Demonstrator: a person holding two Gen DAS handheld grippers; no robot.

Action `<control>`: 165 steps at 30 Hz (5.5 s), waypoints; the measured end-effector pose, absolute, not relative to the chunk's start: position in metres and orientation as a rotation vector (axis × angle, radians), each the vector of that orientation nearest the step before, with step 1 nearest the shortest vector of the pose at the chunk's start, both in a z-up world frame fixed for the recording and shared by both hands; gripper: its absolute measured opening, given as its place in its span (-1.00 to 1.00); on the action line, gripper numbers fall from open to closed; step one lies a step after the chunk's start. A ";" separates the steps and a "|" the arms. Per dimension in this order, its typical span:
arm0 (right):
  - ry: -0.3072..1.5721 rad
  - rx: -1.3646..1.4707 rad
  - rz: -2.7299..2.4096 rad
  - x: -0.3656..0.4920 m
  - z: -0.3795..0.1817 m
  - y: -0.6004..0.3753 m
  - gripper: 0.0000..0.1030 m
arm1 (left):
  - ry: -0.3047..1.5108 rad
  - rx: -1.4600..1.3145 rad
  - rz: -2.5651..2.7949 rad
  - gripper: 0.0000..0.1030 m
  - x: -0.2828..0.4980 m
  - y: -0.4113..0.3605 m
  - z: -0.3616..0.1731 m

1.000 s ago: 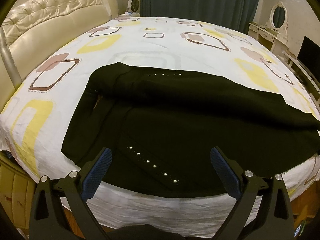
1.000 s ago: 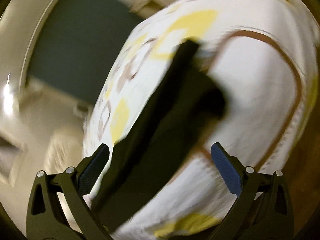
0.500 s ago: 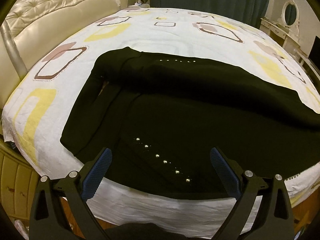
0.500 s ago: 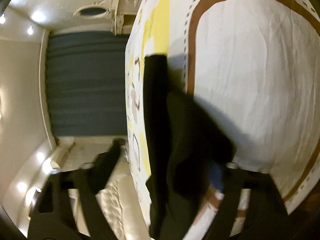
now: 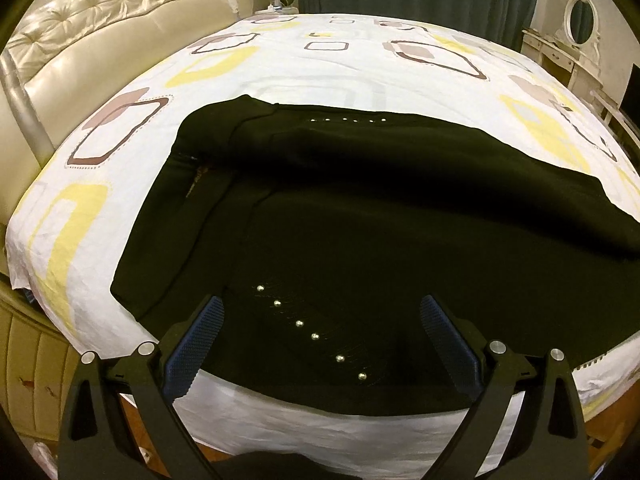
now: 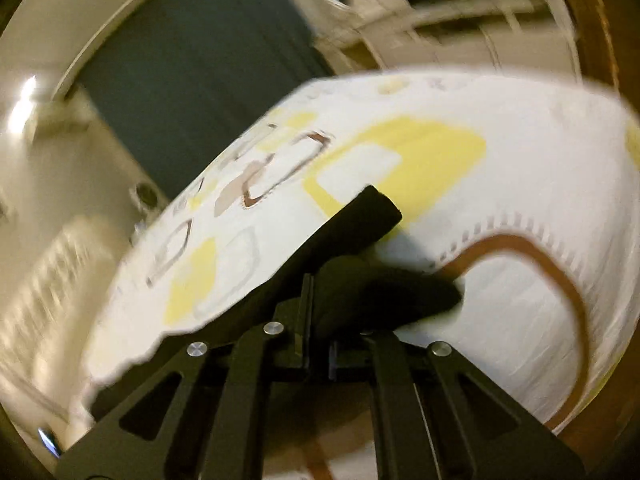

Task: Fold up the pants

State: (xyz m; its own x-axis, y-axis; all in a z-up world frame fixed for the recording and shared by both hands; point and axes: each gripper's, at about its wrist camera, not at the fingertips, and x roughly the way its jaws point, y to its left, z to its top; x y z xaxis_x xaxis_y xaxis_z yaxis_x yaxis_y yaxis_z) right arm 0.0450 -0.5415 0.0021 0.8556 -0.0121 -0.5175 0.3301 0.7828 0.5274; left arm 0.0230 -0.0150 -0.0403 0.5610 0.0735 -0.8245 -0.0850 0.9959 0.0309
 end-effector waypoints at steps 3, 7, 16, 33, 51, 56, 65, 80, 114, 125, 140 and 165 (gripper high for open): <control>0.592 0.636 -0.225 0.036 -0.023 -0.547 -0.90 | 0.982 -0.010 0.092 0.90 0.024 -0.016 -0.044; 0.687 0.823 -0.181 0.028 -0.074 -0.580 -0.69 | 0.992 0.003 0.092 0.90 0.027 -0.018 -0.048; 0.552 1.299 -0.112 0.007 -0.090 -0.649 0.25 | 1.003 -0.020 0.109 0.90 0.033 -0.014 -0.050; 0.750 0.949 -0.243 0.019 -0.060 -0.666 -0.97 | 1.008 0.022 0.127 0.90 0.041 -0.008 -0.056; 0.942 0.302 0.445 0.168 0.054 -0.370 -0.03 | 0.932 0.040 -0.051 0.90 0.111 0.105 -0.009; 1.044 0.125 0.584 0.230 0.046 -0.268 -0.02 | 1.019 -0.028 -0.176 0.90 0.179 0.144 -0.016; 1.186 0.070 0.665 0.313 -0.003 -0.205 0.02 | 1.256 -0.212 -0.406 0.90 0.274 0.152 -0.060; 1.237 -0.007 0.732 0.335 -0.009 -0.162 -0.86 | 1.252 -0.010 -0.475 -0.86 0.288 0.108 -0.050; 0.787 -0.370 0.544 0.065 0.027 -0.107 -0.86 | 1.004 -0.245 -0.481 -0.83 0.068 0.169 -0.011; 0.859 -0.367 0.533 0.051 -0.007 -0.095 -0.85 | 1.070 -0.267 -0.422 -0.81 0.053 0.174 -0.052; 0.892 -0.215 0.553 0.042 -0.002 -0.109 -0.48 | 1.060 -0.353 -0.211 -0.81 0.039 0.213 -0.052; 0.769 0.946 -0.289 0.056 0.007 -0.647 -0.09 | 1.044 -0.259 -0.252 0.48 0.066 0.047 -0.031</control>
State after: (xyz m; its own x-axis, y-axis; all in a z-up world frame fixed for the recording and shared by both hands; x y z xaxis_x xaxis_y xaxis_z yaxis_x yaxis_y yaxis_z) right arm 0.0564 -0.6466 0.0072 0.7042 0.0998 -0.7030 0.5378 0.5714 0.6199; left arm 0.0663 0.0473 -0.0314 0.4798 -0.3254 -0.8148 0.0815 0.9412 -0.3279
